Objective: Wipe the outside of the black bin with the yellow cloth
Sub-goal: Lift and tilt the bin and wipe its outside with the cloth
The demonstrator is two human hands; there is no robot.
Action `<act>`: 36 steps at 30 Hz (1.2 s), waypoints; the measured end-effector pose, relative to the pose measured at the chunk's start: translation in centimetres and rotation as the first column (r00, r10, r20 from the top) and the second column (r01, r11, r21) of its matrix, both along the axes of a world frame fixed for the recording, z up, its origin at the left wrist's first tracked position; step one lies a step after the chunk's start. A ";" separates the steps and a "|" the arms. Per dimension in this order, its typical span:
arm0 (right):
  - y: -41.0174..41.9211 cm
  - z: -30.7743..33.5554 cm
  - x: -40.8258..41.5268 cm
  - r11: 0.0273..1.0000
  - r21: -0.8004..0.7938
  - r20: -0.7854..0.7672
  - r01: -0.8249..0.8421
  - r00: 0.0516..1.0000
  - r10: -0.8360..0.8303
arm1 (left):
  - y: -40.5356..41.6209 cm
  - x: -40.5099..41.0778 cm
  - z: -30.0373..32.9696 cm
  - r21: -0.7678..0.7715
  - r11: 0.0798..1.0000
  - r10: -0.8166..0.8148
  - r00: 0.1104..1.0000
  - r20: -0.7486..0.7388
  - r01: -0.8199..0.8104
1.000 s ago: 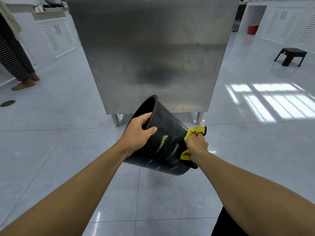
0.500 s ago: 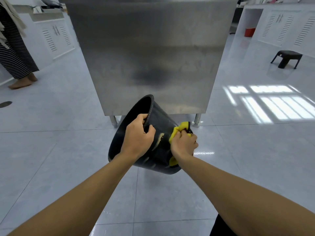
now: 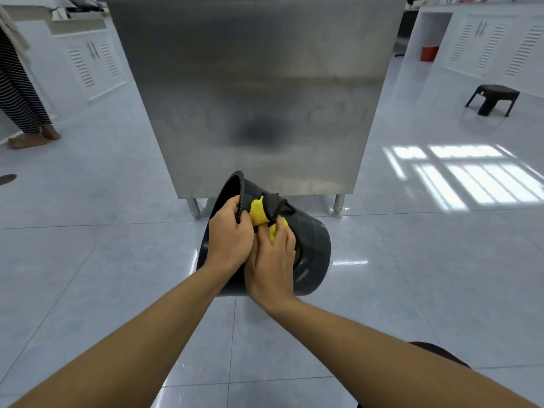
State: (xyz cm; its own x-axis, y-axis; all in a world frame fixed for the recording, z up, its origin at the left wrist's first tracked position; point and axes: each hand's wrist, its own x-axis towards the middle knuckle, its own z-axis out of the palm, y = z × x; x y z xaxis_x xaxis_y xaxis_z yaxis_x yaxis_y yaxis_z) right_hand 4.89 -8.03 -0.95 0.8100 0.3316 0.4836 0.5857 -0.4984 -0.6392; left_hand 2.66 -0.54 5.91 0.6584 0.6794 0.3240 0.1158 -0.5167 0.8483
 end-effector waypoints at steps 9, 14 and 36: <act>-3.5 -0.4 6.8 0.954 -0.238 -0.408 0.181 0.873 -0.268 | 0.5 -0.2 0.3 -0.021 0.999 0.030 0.999 -0.031 -0.030; -5.2 -0.3 9.2 0.951 -0.233 -0.640 0.205 0.704 -0.308 | 0.5 -0.3 0.7 -0.060 0.998 0.030 1.000 0.001 -0.030; -6.1 -0.2 11.8 0.917 -0.083 -0.812 0.391 0.507 -0.290 | 2.8 -0.9 0.9 -0.259 0.894 -0.427 0.869 -0.251 0.365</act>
